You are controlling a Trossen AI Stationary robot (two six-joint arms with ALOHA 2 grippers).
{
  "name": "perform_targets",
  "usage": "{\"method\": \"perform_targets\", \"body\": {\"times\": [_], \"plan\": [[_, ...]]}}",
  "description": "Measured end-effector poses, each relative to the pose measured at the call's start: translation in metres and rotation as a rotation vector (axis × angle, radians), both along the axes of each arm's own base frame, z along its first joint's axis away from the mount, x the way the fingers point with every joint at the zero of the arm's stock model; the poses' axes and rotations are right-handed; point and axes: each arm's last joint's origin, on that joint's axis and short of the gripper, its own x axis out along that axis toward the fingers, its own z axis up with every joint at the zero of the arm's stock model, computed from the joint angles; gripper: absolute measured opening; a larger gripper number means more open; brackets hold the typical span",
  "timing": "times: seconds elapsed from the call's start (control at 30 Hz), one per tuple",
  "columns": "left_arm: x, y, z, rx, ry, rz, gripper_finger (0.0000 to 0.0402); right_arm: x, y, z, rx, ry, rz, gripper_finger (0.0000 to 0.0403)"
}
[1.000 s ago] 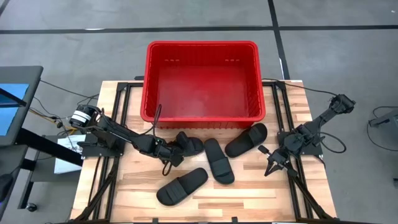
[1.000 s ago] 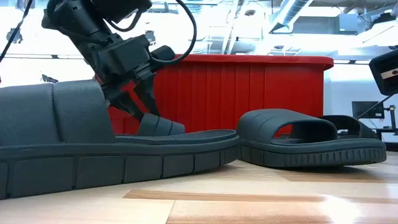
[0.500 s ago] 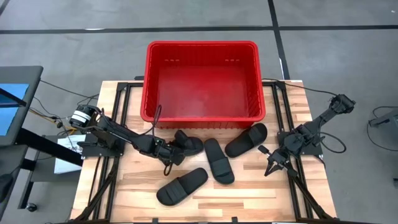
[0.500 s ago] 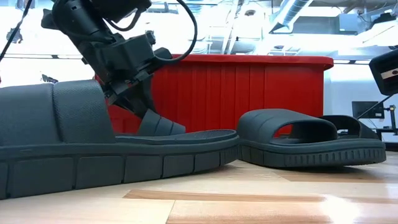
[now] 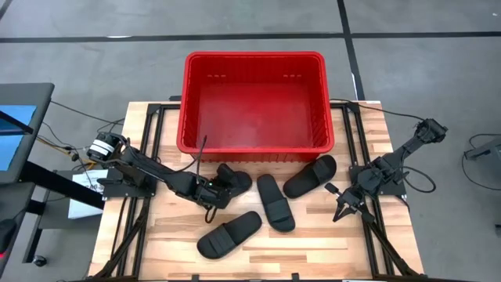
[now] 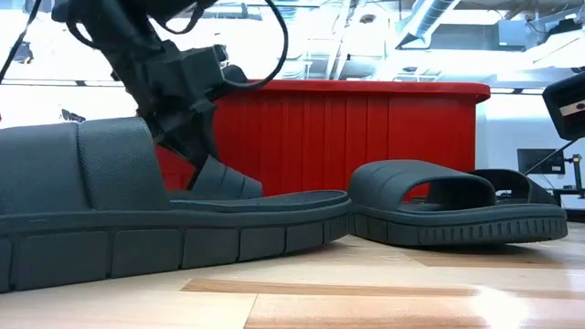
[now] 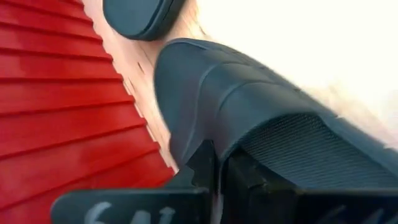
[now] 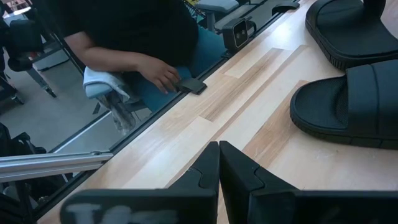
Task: Pick and place slides into bin
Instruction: Put the slide into the bin
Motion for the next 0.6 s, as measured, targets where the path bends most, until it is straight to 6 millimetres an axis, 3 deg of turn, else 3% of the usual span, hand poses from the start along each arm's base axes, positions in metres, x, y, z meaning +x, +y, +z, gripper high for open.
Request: {"method": "perform_targets", "body": {"times": [0.6], "plan": [[0.02,-0.038,0.075,-0.168,-0.028,-0.104,0.0,0.0,0.0,0.0,0.0,0.0,0.0,0.0]]}}
